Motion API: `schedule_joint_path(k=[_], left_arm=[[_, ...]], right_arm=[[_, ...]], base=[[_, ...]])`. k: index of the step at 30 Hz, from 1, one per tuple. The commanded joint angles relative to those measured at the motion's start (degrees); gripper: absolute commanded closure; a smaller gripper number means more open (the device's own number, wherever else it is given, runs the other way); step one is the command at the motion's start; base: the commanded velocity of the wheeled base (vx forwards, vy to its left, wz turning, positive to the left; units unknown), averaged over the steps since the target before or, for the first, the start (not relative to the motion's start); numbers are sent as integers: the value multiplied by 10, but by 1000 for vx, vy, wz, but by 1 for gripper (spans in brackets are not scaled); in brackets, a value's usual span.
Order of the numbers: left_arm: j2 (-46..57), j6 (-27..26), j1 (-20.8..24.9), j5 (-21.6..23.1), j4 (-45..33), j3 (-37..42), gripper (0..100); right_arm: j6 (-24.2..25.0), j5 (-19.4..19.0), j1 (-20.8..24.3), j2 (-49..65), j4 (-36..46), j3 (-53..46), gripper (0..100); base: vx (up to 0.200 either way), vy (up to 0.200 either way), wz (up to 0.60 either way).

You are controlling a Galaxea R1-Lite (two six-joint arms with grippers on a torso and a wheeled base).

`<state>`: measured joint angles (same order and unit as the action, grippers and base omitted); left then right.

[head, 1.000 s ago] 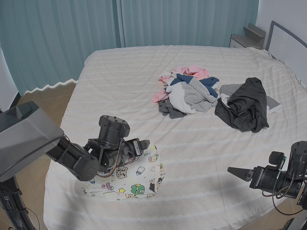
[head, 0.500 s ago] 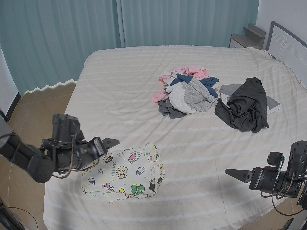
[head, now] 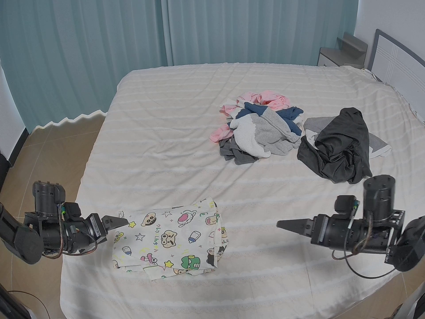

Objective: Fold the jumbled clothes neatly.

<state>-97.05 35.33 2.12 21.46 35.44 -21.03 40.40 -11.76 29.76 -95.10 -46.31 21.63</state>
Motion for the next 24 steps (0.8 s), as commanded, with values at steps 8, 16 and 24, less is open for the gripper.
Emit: schedule_joint_path(k=[8, 16, 24], left_arm=[[-212, -20, -55, -6, 141, -16, 0], [-272, -26, -76, -7, 201, -46, 0], [-308, -28, -76, -3, 205, -72, 0]], right_arm=[[0, -3, 44, -276, 7, 228, 0], [-1, -2, 61, -380, 18, 318, 0], [-3, -1, 84, -413, 23, 343, 0]], base=[[0, 0, 0], [0, 0, 0], [0, 0, 0]])
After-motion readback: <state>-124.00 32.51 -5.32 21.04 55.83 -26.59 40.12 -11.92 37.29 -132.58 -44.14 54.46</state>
